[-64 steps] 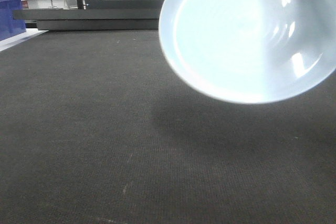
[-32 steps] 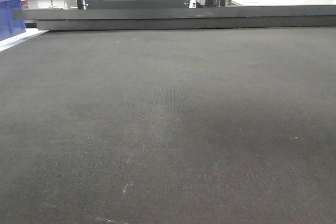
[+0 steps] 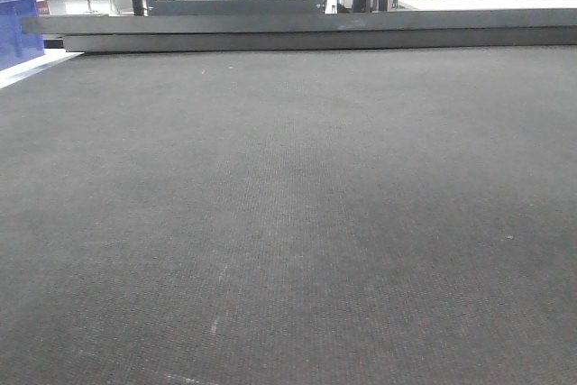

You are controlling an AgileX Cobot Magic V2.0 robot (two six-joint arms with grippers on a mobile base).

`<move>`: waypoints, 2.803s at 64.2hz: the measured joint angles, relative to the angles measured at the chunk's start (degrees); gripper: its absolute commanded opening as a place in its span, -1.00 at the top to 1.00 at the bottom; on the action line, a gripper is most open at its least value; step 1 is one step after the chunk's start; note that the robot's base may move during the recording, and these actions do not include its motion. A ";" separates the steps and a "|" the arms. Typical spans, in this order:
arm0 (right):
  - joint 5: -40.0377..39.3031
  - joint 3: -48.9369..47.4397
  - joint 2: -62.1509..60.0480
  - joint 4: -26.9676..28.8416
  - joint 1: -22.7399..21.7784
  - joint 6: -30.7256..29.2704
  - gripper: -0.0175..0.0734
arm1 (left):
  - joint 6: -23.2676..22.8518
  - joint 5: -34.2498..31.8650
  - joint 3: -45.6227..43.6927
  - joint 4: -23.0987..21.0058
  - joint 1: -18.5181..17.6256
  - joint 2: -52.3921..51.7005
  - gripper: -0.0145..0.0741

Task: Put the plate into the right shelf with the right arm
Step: 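Hold the plate raised in the right gripper while driving to the shelving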

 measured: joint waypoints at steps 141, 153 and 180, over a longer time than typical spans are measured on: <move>0.00 0.00 0.00 0.00 0.00 -0.10 0.50 | 0.00 0.00 0.00 0.00 0.00 0.00 0.78; 0.11 0.00 0.00 0.00 0.00 -0.10 0.50 | 0.00 0.00 0.00 0.00 0.00 0.00 0.78; 0.11 0.00 0.00 0.00 0.00 -0.10 0.50 | 0.00 0.00 0.00 0.00 0.00 0.00 0.78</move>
